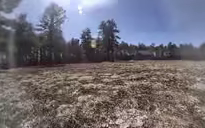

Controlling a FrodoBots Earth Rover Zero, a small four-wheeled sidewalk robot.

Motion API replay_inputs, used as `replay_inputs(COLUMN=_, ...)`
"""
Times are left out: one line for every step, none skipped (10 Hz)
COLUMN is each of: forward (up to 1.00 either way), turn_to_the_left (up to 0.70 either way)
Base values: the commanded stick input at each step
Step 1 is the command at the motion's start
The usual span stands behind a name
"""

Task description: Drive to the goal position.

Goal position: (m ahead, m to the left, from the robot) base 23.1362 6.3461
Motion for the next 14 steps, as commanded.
replay_inputs(forward=0.7, turn_to_the_left=0.0)
replay_inputs(forward=0.7, turn_to_the_left=0.0)
replay_inputs(forward=0.7, turn_to_the_left=0.0)
replay_inputs(forward=0.7, turn_to_the_left=0.0)
replay_inputs(forward=0.7, turn_to_the_left=0.0)
replay_inputs(forward=0.7, turn_to_the_left=0.0)
replay_inputs(forward=0.7, turn_to_the_left=0.0)
replay_inputs(forward=0.7, turn_to_the_left=0.0)
replay_inputs(forward=0.7, turn_to_the_left=0.0)
replay_inputs(forward=0.7, turn_to_the_left=0.0)
replay_inputs(forward=0.7, turn_to_the_left=0.0)
replay_inputs(forward=0.7, turn_to_the_left=0.0)
replay_inputs(forward=0.7, turn_to_the_left=0.0)
replay_inputs(forward=0.7, turn_to_the_left=0.0)
